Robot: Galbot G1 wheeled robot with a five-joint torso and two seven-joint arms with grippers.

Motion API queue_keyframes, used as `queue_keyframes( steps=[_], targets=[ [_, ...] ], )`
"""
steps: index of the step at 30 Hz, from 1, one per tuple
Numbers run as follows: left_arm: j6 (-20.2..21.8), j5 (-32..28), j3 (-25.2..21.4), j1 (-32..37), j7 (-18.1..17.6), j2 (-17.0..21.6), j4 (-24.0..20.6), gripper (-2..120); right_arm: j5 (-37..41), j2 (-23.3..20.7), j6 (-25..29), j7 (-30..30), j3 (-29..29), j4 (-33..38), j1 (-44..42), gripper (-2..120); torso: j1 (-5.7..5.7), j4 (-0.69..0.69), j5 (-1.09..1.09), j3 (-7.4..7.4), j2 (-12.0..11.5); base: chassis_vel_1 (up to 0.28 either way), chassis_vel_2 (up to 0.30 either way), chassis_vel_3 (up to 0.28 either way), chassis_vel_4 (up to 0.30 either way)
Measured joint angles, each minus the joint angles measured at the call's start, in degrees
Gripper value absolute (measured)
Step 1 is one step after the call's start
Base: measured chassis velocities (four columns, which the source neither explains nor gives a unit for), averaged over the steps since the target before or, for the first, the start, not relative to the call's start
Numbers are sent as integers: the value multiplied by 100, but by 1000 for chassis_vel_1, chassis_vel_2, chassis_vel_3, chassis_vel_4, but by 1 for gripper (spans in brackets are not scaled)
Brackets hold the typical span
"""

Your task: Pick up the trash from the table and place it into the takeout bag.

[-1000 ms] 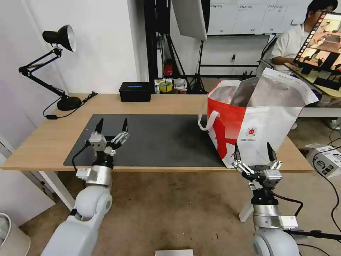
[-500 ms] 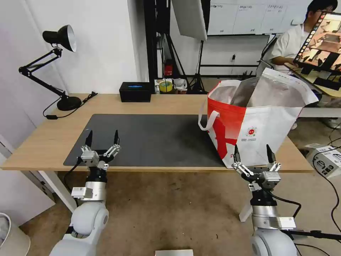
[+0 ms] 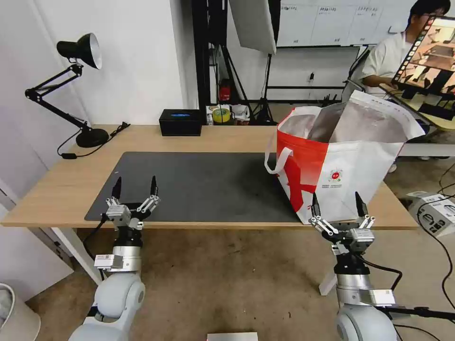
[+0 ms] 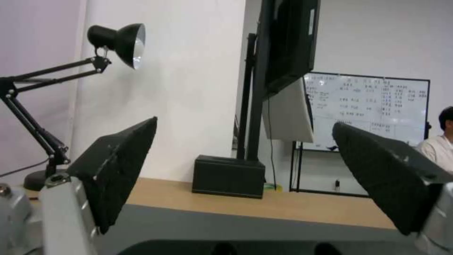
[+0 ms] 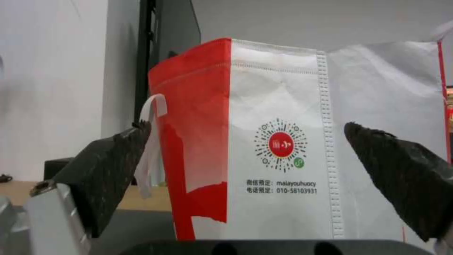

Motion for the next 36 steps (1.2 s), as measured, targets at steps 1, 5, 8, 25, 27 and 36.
queue_keyframes(
  steps=[1,5,8,25,27,36],
  targets=[
    [0,0,0,0,0,0,0,100,0,0,0,0,0,0,0,100,0,0,0,0,0,0,0,0,0],
    [5,-4,4,-3,0,2,-2,100,-2,0,0,0,0,3,0,100,0,0,0,0,0,0,0,0,0],
    [8,-5,5,-5,-1,3,-2,100,-4,0,0,0,1,4,0,100,0,0,0,0,0,0,0,0,0],
    [15,-10,11,-10,-6,7,-2,100,-5,0,-1,1,0,11,0,100,0,0,0,0,0,0,0,0,0],
    [16,-11,11,-10,-7,7,-2,100,-5,0,-2,1,0,11,-1,100,0,0,0,0,0,0,0,0,0],
    [18,-12,11,-11,-7,7,-3,100,-5,0,-3,2,1,11,0,100,0,0,0,0,0,0,0,0,0]
  ],
)
